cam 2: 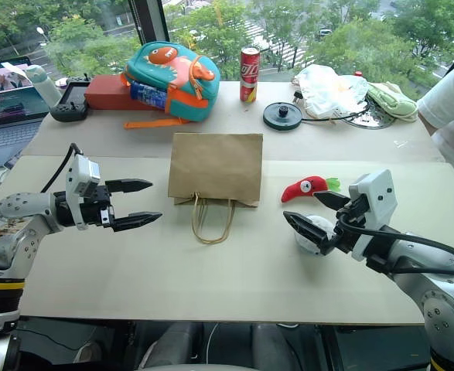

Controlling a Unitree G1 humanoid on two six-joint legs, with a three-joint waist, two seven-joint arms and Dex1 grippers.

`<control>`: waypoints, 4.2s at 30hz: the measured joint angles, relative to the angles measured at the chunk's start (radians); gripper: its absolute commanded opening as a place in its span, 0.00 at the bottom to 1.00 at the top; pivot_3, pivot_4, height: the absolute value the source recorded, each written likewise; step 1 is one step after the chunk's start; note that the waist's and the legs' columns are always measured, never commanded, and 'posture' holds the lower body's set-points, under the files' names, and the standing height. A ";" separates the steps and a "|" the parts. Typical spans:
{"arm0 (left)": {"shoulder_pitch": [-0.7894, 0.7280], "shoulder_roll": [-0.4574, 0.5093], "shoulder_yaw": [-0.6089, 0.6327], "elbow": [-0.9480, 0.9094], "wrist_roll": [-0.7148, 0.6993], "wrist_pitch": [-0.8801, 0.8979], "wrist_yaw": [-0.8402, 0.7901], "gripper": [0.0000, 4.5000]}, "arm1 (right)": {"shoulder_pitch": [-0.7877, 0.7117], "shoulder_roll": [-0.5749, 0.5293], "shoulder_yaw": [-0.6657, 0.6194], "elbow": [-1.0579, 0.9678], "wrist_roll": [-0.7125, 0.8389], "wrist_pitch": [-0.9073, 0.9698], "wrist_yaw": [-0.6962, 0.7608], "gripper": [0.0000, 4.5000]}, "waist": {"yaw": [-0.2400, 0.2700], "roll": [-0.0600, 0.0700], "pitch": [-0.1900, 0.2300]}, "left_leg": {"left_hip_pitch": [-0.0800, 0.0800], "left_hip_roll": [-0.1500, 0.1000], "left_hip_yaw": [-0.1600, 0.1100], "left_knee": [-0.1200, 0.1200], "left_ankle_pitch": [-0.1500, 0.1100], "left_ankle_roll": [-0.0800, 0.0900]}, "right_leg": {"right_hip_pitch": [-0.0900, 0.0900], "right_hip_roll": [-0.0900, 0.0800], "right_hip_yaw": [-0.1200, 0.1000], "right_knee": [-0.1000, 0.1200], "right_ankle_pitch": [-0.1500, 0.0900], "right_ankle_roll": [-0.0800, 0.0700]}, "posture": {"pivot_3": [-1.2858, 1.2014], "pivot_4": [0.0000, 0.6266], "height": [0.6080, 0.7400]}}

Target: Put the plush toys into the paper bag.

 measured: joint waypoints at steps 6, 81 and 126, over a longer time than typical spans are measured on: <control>-0.050 -0.008 -0.021 0.037 0.001 -0.001 -0.010 1.00 | 0.002 0.006 0.013 -0.002 0.000 -0.006 -0.012 1.00 | 0.001 0.000 0.000 | 0.000 0.000 0.000 0.000 0.000 0.000 | 0.000 0.000 0.000 0.000 0.000 0.000 | 0.52 0.24 1.00; -1.073 -0.463 -0.527 1.443 0.741 -1.257 -0.432 0.12 | 0.313 0.003 0.119 -0.295 0.176 -0.249 -0.505 1.00 | -0.005 -0.002 0.001 | -0.008 -0.003 -0.004 0.010 -0.005 0.009 | 0.001 0.003 0.002 0.002 -0.001 0.002 | 0.52 0.24 1.00; -1.007 -0.475 -0.130 1.351 0.528 -0.766 -0.414 0.11 | 0.170 0.151 0.171 0.002 0.074 0.157 -0.638 0.56 | 0.000 -0.001 0.000 | -0.007 -0.003 -0.004 0.012 -0.005 0.010 | 0.001 0.002 0.002 0.004 0.001 -0.001 | 0.52 0.24 1.00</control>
